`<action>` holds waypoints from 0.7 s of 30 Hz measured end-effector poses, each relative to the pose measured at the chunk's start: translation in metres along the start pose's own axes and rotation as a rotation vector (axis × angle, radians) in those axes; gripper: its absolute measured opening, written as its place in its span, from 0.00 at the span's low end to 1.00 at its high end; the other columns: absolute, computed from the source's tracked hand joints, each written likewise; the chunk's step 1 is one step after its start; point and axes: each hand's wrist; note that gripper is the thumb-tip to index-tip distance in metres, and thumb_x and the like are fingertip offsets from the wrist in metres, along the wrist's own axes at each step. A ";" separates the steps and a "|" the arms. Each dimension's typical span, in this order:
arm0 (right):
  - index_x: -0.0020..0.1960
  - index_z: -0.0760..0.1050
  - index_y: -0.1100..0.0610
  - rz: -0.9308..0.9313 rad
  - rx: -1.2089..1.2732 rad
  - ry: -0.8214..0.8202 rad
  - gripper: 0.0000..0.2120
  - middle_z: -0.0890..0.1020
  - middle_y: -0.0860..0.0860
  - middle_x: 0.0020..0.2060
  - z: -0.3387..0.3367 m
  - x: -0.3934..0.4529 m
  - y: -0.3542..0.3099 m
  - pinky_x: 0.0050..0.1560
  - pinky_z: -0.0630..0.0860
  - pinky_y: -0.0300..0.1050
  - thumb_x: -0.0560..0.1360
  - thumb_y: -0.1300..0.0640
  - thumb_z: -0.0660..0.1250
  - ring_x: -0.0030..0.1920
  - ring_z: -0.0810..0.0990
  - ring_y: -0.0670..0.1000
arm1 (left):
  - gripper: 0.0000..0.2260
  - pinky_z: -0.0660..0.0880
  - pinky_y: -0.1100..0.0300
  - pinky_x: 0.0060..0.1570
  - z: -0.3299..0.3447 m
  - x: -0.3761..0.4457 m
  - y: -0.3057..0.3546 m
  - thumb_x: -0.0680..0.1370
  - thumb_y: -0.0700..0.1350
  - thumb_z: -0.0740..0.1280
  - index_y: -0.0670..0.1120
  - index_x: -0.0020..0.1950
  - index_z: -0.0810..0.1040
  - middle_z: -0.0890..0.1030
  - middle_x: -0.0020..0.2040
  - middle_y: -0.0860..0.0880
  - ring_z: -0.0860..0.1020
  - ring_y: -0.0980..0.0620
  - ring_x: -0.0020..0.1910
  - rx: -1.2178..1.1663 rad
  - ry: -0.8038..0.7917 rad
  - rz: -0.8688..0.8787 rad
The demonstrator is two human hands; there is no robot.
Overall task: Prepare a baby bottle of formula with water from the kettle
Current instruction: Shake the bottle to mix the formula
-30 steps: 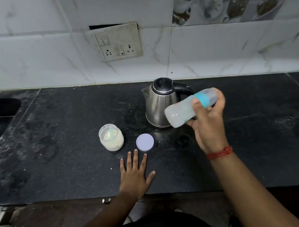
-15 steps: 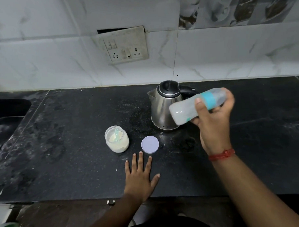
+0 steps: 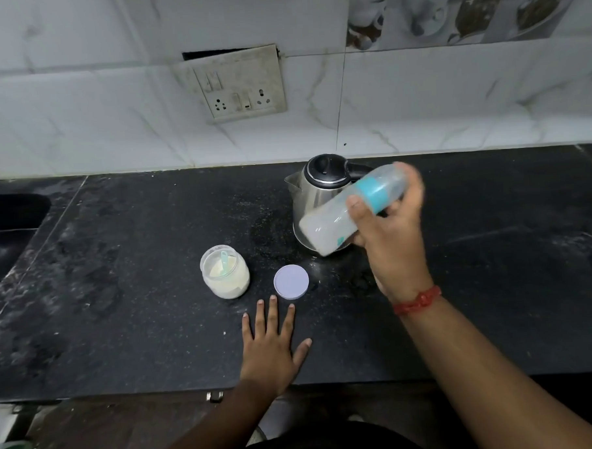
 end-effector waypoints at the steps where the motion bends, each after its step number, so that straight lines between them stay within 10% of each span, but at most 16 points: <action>1: 0.72 0.62 0.47 0.013 -0.040 -0.080 0.32 0.79 0.56 0.60 0.001 -0.001 0.001 0.49 0.84 0.57 0.74 0.57 0.75 0.52 0.84 0.53 | 0.35 0.53 0.33 0.74 0.000 0.000 -0.001 0.82 0.70 0.45 0.50 0.81 0.64 0.63 0.81 0.38 0.60 0.35 0.80 0.001 -0.002 0.000; 6: 0.70 0.63 0.45 -0.004 0.093 0.140 0.28 0.80 0.54 0.59 -0.006 0.006 -0.002 0.47 0.84 0.62 0.76 0.54 0.73 0.53 0.84 0.51 | 0.35 0.54 0.33 0.74 0.000 0.001 0.000 0.82 0.69 0.45 0.50 0.81 0.65 0.63 0.81 0.38 0.61 0.34 0.80 0.003 -0.003 0.000; 10: 0.73 0.63 0.46 0.062 -0.048 -0.127 0.34 0.80 0.55 0.59 -0.006 -0.001 -0.001 0.39 0.82 0.44 0.72 0.52 0.75 0.50 0.84 0.50 | 0.35 0.54 0.32 0.74 0.002 0.000 -0.002 0.82 0.69 0.45 0.50 0.81 0.64 0.62 0.81 0.38 0.60 0.34 0.80 0.001 0.002 0.002; 14: 0.72 0.61 0.48 0.015 0.120 0.098 0.31 0.79 0.53 0.58 -0.009 0.001 0.004 0.44 0.84 0.53 0.76 0.55 0.73 0.52 0.83 0.51 | 0.35 0.55 0.32 0.75 0.002 0.001 0.000 0.82 0.69 0.46 0.50 0.81 0.65 0.62 0.81 0.38 0.60 0.34 0.80 -0.002 0.006 0.001; 18: 0.75 0.61 0.50 0.062 -0.075 -0.199 0.35 0.79 0.50 0.58 -0.007 -0.007 0.004 0.43 0.82 0.42 0.74 0.58 0.75 0.49 0.84 0.48 | 0.34 0.54 0.33 0.74 0.002 0.001 -0.002 0.82 0.69 0.47 0.50 0.81 0.65 0.62 0.81 0.38 0.60 0.35 0.80 0.006 0.016 0.006; 21: 0.74 0.60 0.51 0.039 0.104 0.056 0.33 0.80 0.52 0.57 -0.006 -0.006 0.005 0.41 0.83 0.48 0.75 0.56 0.73 0.51 0.84 0.49 | 0.34 0.55 0.32 0.74 0.002 0.001 -0.001 0.82 0.69 0.48 0.49 0.80 0.66 0.63 0.81 0.38 0.61 0.34 0.80 0.000 0.020 0.008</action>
Point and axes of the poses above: each hand's wrist, its own x-axis towards the middle knuckle, its own z-axis out of the palm, y = z × x
